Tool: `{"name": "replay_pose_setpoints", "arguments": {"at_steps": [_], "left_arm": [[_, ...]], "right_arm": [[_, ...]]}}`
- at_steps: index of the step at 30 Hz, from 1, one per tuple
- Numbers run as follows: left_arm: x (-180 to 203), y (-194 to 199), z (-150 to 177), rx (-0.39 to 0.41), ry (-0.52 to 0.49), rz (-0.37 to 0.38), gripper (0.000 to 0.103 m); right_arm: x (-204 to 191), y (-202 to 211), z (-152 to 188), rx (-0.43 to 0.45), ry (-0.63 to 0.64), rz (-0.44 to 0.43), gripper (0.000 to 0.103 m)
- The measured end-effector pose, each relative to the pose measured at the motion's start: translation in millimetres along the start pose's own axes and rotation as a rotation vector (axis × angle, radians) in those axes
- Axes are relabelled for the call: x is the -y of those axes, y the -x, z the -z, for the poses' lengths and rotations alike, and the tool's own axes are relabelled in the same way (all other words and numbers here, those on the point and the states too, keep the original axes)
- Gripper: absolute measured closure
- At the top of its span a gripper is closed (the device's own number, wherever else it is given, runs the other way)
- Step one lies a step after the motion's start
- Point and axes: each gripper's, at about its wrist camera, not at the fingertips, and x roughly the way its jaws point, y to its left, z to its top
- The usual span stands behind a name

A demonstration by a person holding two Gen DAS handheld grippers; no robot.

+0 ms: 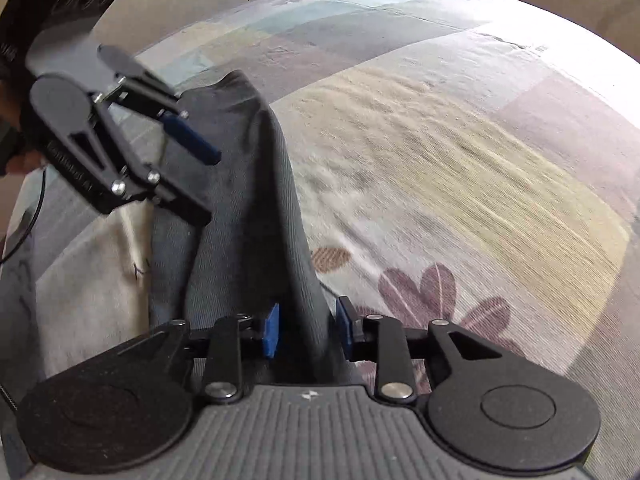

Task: Fold clothes
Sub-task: 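Close the right tool on the folded pants edge and lift it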

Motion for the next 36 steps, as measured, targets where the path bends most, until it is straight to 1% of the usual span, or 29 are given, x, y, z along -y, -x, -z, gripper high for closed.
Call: {"name": "replay_pose_setpoints", "arguments": {"at_steps": [3, 5, 6, 8, 9, 10, 11, 14, 16, 18, 20, 22, 23, 24, 27, 28, 29, 30, 32, 33, 34, 36], "left_arm": [[-12, 8, 19, 0.015, 0.100, -0.012, 0.036], [-15, 9, 26, 0.027, 0.117, -0.018, 0.036], [-17, 9, 28, 0.029, 0.126, -0.015, 0.036], [-21, 10, 30, 0.037, 0.145, -0.010, 0.036], [-24, 10, 31, 0.042, 0.157, -0.006, 0.036], [-28, 11, 31, 0.046, 0.171, 0.000, 0.036], [-31, 12, 32, 0.055, 0.191, 0.004, 0.036], [-43, 17, 35, 0.079, 0.257, 0.013, 0.036], [-56, 21, 36, 0.111, 0.344, 0.022, 0.036], [-70, 27, 39, 0.147, 0.445, 0.020, 0.036], [-87, 34, 46, 0.189, 0.566, 0.003, 0.036], [-109, 40, 58, 0.248, 0.710, -0.006, 0.036], [-119, 41, 64, 0.275, 0.776, -0.006, 0.036], [-130, 39, 72, 0.293, 0.843, 0.017, 0.036], [-161, 30, 93, 0.343, 1.044, 0.094, 0.036], [-172, 27, 100, 0.359, 1.111, 0.120, 0.036], [-179, 25, 106, 0.391, 1.157, 0.155, 0.036], [-185, 21, 109, 0.413, 1.183, 0.188, 0.035], [-195, 16, 112, 0.445, 1.197, 0.224, 0.034], [-199, 13, 114, 0.462, 1.212, 0.249, 0.033], [-203, 9, 117, 0.480, 1.228, 0.274, 0.032], [-210, 4, 121, 0.506, 1.259, 0.312, 0.032]], "right_arm": [[4, -13, -16, -0.008, -0.047, -0.084, 0.069], [10, -22, -24, -0.032, -0.092, -0.154, 0.069], [13, -26, -28, -0.045, -0.113, -0.187, 0.067], [21, -31, -34, -0.065, -0.146, -0.229, 0.069], [25, -32, -36, -0.072, -0.163, -0.235, 0.076], [29, -33, -38, -0.079, -0.180, -0.242, 0.093], [33, -33, -40, -0.084, -0.190, -0.237, 0.099], [43, -32, -50, -0.077, -0.200, -0.197, 0.100], [46, -34, -53, -0.078, -0.201, -0.157, 0.100], [50, -38, -53, -0.088, -0.229, -0.140, 0.100], [53, -40, -53, -0.094, -0.254, -0.130, 0.097], [52, -33, -60, -0.071, -0.236, -0.112, 0.080], [52, -30, -66, -0.049, -0.220, -0.109, 0.078], [54, -30, -73, -0.040, -0.218, -0.132, 0.078], [59, -41, -101, -0.046, -0.228, -0.245, 0.077], [58, -49, -111, -0.057, -0.214, -0.278, 0.077], [55, -60, -123, -0.069, -0.189, -0.300, 0.076], [52, -72, -135, -0.083, -0.165, -0.319, 0.074], [46, -96, -159, -0.110, -0.123, -0.354, 0.072], [44, -112, -171, -0.129, -0.122, -0.380, 0.072], [43, -128, -182, -0.158, -0.133, -0.418, 0.069], [42, -158, -200, -0.217, -0.163, -0.490, 0.067]]}}
